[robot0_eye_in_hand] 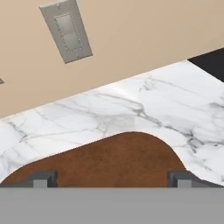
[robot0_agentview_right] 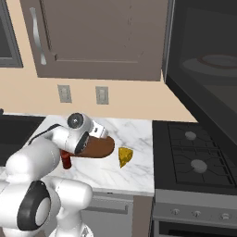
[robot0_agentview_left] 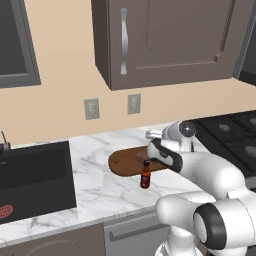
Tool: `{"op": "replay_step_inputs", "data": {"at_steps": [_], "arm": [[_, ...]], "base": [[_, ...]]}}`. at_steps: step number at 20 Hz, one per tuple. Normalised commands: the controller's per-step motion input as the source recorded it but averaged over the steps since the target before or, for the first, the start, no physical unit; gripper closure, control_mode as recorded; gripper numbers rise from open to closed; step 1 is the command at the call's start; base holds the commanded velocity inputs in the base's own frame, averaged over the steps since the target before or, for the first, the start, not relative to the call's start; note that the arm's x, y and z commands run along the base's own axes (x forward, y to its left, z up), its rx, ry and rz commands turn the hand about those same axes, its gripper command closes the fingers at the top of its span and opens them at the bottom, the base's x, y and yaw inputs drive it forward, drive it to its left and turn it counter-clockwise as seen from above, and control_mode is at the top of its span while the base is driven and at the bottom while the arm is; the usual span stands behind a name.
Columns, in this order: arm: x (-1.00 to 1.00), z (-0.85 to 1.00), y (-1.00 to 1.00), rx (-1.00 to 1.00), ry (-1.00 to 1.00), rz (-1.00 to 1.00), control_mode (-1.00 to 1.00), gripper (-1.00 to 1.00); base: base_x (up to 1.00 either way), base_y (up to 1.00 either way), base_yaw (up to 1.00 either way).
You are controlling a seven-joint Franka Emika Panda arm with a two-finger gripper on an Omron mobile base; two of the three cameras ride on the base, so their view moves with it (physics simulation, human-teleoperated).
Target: Retrieve the reheated potato from the microwave, then place the potato, cheese, and condiment on the cutting board.
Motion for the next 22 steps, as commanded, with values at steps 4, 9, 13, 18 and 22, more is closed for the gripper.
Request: {"op": "replay_step_inputs", "data": {"at_steps": [4,9,13,18,22], "arm": [[0.0,0.52,-0.4,0.0,0.0,-0.02,-1.0,-1.0],[-0.16,0.23,-0.44,0.0,0.0,0.0,-1.0,-1.0],[-0.37,0.01,-0.53,-0.02,0.04,0.0,-1.0,-1.0],[-0.35,0.0,-0.51,-0.05,0.03,0.0,-1.0,-1.0],[-0.27,0.0,-0.38,-0.06,0.0,0.0,-1.0,-1.0]], "base": [[0.0,0.0,0.0],[0.0,0.0,0.0],[0.0,0.0,0.0],[0.0,0.0,0.0],[0.0,0.0,0.0]]}}
